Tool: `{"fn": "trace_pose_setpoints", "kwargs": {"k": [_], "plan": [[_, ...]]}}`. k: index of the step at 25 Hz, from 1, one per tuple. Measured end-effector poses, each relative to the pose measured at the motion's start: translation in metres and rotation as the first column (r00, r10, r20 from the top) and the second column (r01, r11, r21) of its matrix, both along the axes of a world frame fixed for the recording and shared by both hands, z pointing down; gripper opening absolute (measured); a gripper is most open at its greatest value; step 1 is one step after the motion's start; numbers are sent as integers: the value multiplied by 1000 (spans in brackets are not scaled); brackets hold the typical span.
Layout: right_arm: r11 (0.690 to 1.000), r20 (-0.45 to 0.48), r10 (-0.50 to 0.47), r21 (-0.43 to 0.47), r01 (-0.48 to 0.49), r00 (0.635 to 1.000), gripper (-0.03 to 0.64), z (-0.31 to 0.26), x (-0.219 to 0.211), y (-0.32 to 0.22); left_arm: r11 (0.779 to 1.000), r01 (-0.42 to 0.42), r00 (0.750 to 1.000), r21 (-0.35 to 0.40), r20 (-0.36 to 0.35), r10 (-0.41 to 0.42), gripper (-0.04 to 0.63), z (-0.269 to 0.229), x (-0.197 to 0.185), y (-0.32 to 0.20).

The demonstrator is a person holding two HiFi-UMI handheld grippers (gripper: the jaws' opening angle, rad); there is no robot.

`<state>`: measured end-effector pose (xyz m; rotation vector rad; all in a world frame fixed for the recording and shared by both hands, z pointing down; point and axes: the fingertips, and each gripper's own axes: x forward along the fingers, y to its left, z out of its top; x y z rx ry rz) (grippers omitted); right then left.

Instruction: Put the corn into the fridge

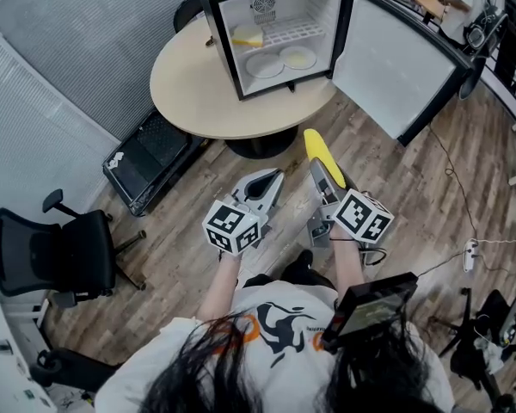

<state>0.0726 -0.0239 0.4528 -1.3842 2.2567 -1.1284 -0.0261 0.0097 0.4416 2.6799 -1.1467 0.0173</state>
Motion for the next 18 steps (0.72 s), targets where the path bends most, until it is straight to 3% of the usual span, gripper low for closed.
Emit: {"fn": "trace_pose_setpoints", "kwargs": {"k": [18], "plan": [[998,8,-61,-8,61,998,257,5,36,-83,999,30,999,-14,17,-30,12,6,48,-82]]}}
